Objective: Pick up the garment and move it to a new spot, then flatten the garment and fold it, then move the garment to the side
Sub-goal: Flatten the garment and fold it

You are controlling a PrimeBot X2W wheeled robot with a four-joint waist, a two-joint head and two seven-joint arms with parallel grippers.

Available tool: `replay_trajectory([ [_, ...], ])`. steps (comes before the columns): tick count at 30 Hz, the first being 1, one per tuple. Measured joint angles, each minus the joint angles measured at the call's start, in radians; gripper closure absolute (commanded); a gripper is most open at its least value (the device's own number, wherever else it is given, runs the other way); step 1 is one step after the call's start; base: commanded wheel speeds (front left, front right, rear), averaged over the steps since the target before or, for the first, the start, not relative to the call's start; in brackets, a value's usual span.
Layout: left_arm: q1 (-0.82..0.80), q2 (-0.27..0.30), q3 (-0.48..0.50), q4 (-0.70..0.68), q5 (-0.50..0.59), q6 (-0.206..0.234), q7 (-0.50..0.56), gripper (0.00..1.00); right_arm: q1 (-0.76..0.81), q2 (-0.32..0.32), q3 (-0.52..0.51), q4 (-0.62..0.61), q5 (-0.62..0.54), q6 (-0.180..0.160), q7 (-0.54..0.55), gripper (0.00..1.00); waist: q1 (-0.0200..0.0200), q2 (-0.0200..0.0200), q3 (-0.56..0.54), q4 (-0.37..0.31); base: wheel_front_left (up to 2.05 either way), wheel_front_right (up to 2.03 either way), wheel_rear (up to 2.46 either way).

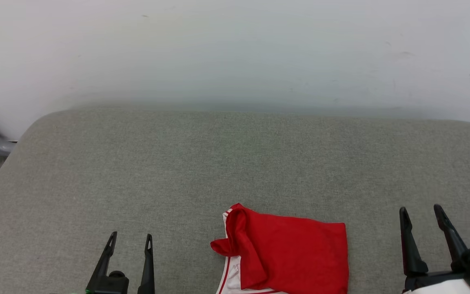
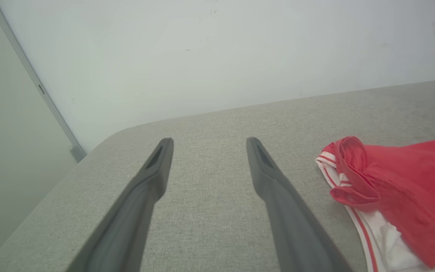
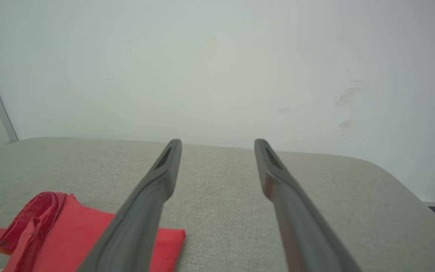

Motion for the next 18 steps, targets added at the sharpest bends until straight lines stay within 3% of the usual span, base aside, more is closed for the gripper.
replay_trajectory([
  [18,0.012,-0.005,0.007,-0.009,-0.021,-0.024,0.000,0.00,0.084,0.022,0.010,-0.031,0.064,0.000,-0.009,0.00,0.0001,0.0000,-0.007,0.003,0.00,0.00,0.00],
])
